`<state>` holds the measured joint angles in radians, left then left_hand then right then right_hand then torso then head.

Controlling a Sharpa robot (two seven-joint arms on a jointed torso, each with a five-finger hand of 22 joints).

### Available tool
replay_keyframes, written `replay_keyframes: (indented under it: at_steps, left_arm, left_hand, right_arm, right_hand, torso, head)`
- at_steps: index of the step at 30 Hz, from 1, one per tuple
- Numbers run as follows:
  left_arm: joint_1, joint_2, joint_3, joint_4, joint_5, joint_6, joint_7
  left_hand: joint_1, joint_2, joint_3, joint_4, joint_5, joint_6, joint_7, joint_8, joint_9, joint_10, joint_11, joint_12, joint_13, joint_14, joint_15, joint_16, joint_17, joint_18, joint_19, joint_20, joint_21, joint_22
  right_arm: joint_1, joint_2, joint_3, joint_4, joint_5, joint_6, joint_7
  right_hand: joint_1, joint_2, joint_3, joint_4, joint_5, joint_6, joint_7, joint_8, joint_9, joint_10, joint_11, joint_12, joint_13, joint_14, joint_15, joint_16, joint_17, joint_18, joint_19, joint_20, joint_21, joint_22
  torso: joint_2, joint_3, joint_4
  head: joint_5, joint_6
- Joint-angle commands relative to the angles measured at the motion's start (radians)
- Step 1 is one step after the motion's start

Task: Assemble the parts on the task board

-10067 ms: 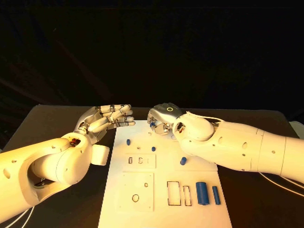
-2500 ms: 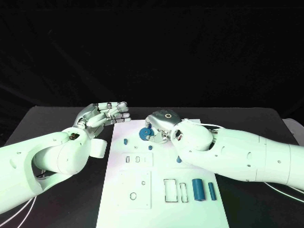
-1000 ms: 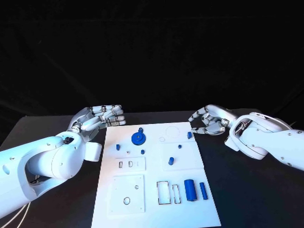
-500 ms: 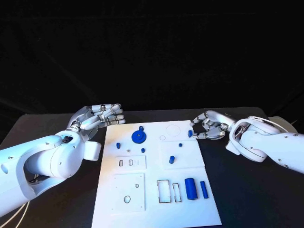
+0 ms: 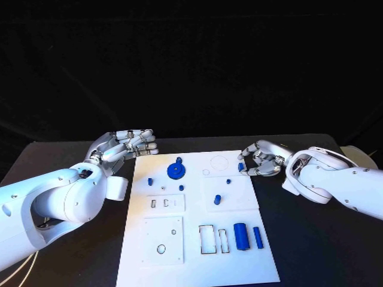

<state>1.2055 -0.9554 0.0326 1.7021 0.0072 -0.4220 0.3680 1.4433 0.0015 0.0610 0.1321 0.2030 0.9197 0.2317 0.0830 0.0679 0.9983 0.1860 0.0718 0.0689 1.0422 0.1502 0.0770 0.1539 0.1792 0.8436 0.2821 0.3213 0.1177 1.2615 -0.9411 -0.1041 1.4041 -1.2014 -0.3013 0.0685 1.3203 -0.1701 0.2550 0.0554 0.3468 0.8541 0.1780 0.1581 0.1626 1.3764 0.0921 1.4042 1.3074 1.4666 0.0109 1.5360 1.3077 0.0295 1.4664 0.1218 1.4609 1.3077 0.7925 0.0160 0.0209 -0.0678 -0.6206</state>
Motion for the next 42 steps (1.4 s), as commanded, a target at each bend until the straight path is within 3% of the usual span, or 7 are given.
replay_keyframes:
  at_steps: [1,14,26,37,42]
  left_arm:
    - [0.000,0.000,0.000,0.004,0.000,0.019,0.009]
    - [0.000,-0.002,0.001,0.003,0.000,0.014,0.011]
    - [0.000,-0.002,0.001,0.002,0.000,0.015,0.011]
    - [0.000,-0.002,0.001,0.002,0.000,0.015,0.010]
    - [0.000,-0.002,0.001,0.002,0.000,0.015,0.010]
  left_hand:
    - [-0.001,0.002,-0.003,-0.005,0.001,0.000,0.002,-0.004,0.001,-0.003,0.000,-0.004,0.000,-0.005,-0.002,-0.003,0.001,0.002,-0.008,-0.001,-0.007,-0.002]
    - [0.000,0.002,-0.002,-0.005,0.001,0.001,0.001,-0.004,0.001,-0.002,0.000,-0.004,0.000,-0.005,-0.002,-0.004,0.002,0.002,-0.009,-0.001,-0.007,-0.002]
    - [0.000,0.002,-0.002,-0.005,0.001,0.001,0.001,-0.004,0.001,-0.002,0.000,-0.004,0.000,-0.005,-0.002,-0.004,0.002,0.002,-0.009,-0.001,-0.007,-0.002]
    - [0.000,0.002,-0.002,-0.005,0.001,0.001,0.001,-0.004,0.001,-0.002,0.000,-0.004,0.000,-0.005,-0.002,-0.004,0.002,0.002,-0.009,-0.001,-0.007,-0.002]
    - [0.000,0.002,-0.002,-0.005,0.001,0.001,0.001,-0.004,0.001,-0.002,0.000,-0.004,0.000,-0.005,-0.002,-0.004,0.002,0.002,-0.009,-0.001,-0.007,-0.002]
  right_arm:
    - [-0.001,0.005,0.000,-0.007,-0.016,0.003,-0.012]
    - [-0.007,0.016,0.000,-0.014,-0.019,0.006,-0.019]
    - [-0.010,0.017,0.000,-0.015,-0.028,0.007,-0.026]
    - [-0.010,0.018,0.000,-0.008,-0.012,-0.025,-0.012]
    - [-0.010,0.019,0.000,-0.004,-0.002,-0.050,-0.011]
  right_hand:
    - [0.003,0.014,-0.007,-0.001,0.004,0.015,-0.001,0.002,0.003,0.008,0.000,0.009,0.063,0.087,0.007,0.005,0.195,0.007,0.003,0.004,0.001,0.143]
    - [0.012,0.043,-0.004,-0.003,-0.004,0.094,-0.020,0.034,0.017,0.031,-0.016,0.029,0.087,0.090,-0.005,0.011,0.208,0.003,0.016,-0.005,0.014,0.160]
    - [0.014,0.050,0.001,-0.005,0.004,0.117,-0.028,0.042,0.020,0.038,-0.023,0.034,0.093,0.092,-0.011,0.013,0.213,0.001,0.021,-0.011,0.019,0.166]
    - [0.018,0.089,0.023,-0.008,0.022,0.196,-0.065,0.088,0.043,0.073,-0.055,0.060,0.126,0.099,-0.037,0.025,0.241,-0.009,0.049,-0.033,0.048,0.199]
    - [0.017,0.097,0.028,-0.009,0.020,0.207,-0.074,0.100,0.050,0.087,-0.063,0.071,0.140,0.100,-0.044,0.027,0.246,-0.012,0.057,-0.040,0.058,0.209]
  torso:
    - [0.000,-0.0003,0.0009]
    - [-0.001,0.0009,-0.0001]
    - [-0.001,0.0007,0.0006]
    - [-0.001,0.0007,0.0001]
    - [-0.001,0.0007,0.0013]
  head:
    - [-0.005,-0.001]
    - [0.001,-0.006]
    - [0.001,-0.007]
    - [0.000,-0.010]
    - [-0.001,-0.010]
